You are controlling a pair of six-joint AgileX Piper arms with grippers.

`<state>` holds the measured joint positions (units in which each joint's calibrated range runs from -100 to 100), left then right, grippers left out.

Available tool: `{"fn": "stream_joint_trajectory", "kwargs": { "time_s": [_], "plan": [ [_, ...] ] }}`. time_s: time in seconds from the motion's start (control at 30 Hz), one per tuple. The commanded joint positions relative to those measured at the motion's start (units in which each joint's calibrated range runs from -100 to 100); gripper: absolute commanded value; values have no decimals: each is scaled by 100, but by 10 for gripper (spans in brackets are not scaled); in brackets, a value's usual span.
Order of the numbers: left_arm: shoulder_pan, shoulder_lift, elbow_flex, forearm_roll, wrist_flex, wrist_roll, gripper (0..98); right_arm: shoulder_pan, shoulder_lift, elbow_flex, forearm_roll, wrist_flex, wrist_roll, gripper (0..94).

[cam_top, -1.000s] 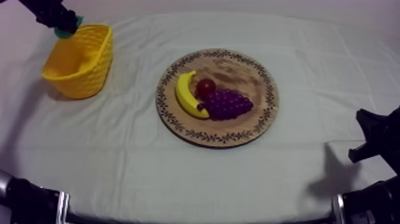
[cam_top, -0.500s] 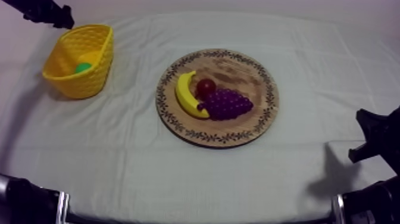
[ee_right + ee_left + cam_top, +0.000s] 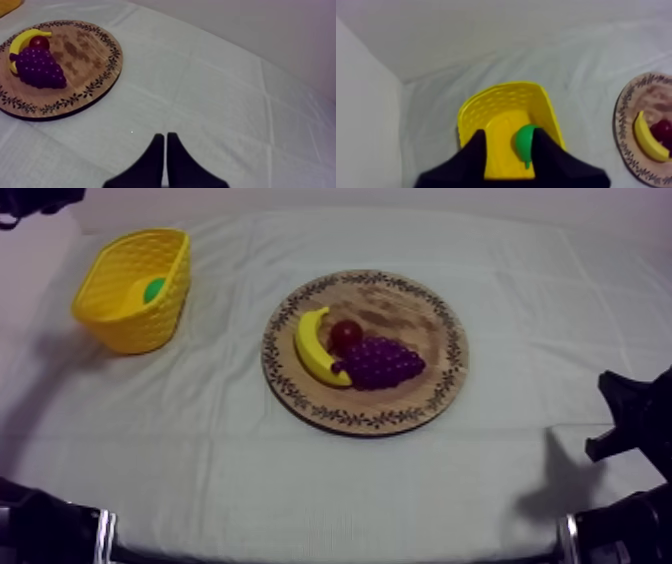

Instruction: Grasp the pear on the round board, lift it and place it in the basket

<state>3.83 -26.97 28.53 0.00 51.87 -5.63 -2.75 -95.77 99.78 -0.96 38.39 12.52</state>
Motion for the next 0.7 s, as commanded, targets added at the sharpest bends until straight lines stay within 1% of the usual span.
{"fn": "stream_joint_trajectory", "kwargs": {
  "time_s": [0.0, 0.07, 0.2, 0.5, 0.67],
  "plan": [
    [3, -967, 586, -14, -263, 165, 141, 0, 2, 0, 1, 0, -13, 3],
    [-16, -1474, 1064, -18, -455, 257, 70, 0, 2, 0, 1, 0, -13, 3],
    [-117, -2506, 2189, 0, -779, 330, 17, 0, 2, 0, 1, 0, -13, 3],
    [-299, -4959, 5134, 39, -1769, 469, 1, 0, 2, 0, 1, 0, -13, 3],
    [-306, -5938, 6351, 41, -2009, 589, 0, 0, 2, 0, 1, 0, -12, 3]
  ]
}}
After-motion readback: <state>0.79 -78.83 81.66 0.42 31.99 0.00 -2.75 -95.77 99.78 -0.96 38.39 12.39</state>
